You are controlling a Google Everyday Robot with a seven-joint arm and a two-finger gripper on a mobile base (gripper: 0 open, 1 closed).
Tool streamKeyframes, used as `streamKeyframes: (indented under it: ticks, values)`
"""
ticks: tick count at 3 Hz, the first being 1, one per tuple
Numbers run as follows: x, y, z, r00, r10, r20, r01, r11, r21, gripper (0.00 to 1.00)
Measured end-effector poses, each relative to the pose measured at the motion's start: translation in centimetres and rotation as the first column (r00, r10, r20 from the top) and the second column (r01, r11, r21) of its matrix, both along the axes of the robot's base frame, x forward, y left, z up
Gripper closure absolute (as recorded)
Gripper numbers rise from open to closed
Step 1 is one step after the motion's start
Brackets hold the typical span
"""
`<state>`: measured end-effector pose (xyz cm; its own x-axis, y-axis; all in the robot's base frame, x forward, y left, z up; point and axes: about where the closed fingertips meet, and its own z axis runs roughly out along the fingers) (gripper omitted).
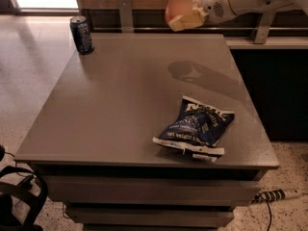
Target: Move apple near pepsi can
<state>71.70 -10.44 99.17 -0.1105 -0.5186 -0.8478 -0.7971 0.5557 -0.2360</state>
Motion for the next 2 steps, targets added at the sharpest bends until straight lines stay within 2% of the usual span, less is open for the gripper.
streamKeyframes:
  ticks: [1, 2]
  values:
    - [1.9, 5.2, -0.1, 0.998, 0.062, 0.008, -0.062, 0.998, -0.019, 1.0]
    - [3.0, 9.5, -1.4, 0.9909, 0.135, 0.002, -0.134, 0.99, -0.03, 1.0]
